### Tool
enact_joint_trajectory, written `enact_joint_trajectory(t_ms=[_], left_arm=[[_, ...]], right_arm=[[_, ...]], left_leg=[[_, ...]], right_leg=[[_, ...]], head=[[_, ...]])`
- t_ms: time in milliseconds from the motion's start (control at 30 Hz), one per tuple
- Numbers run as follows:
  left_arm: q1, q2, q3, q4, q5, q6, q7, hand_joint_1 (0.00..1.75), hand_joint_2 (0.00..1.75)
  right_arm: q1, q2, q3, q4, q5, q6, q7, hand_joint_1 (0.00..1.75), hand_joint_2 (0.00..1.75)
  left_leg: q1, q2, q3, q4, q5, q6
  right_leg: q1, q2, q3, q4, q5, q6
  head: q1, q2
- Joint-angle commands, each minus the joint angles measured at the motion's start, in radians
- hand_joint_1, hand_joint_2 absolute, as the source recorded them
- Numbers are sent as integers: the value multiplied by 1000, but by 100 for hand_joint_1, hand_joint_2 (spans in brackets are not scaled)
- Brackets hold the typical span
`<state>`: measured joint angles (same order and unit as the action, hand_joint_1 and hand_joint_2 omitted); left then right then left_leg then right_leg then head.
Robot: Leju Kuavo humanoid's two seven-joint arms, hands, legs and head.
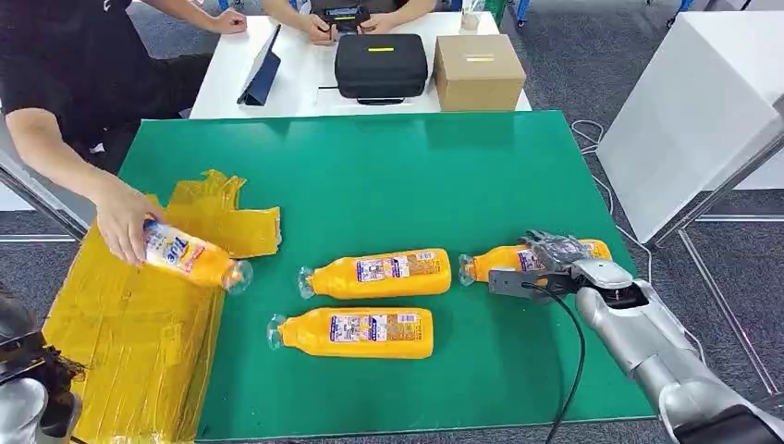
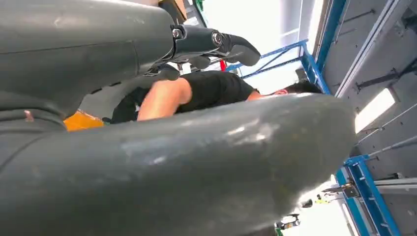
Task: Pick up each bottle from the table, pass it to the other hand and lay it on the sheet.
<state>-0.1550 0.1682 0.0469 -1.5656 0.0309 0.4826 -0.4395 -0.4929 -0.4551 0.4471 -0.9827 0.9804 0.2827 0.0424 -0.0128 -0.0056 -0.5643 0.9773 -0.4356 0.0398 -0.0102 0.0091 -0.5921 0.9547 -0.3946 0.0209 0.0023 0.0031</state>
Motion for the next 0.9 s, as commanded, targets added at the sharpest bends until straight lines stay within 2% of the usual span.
enact_joint_trajectory(t_ms=[33,167,300,533,900], left_arm=[[-1,-15,18,38,3,9,7,0,0],[2,-15,28,40,4,8,4,0,0],[5,-16,30,40,5,7,1,0,0],[6,-24,51,40,18,15,-20,0,0],[8,-30,63,38,20,18,-33,0,0]], right_arm=[[-42,34,-7,106,23,10,14,0,175],[-71,45,-12,136,46,14,13,0,175],[-88,37,-10,155,53,19,0,0,175],[-201,25,22,274,69,21,-54,0,175],[-227,49,42,327,71,-1,-57,0,175]], left_leg=[[1,1,3,0,-1,-2],[2,1,7,0,-3,-5],[1,1,4,-1,-1,-2],[0,2,4,1,-2,-3],[1,2,4,0,-2,-3]], right_leg=[[1,0,4,-1,0,-1],[2,0,8,-1,-2,-1],[0,0,4,-1,-1,-1],[0,1,4,0,-1,-1],[0,1,4,0,-1,-1]], head=[[0,0],[0,0],[0,0],[0,0],[0,0]])
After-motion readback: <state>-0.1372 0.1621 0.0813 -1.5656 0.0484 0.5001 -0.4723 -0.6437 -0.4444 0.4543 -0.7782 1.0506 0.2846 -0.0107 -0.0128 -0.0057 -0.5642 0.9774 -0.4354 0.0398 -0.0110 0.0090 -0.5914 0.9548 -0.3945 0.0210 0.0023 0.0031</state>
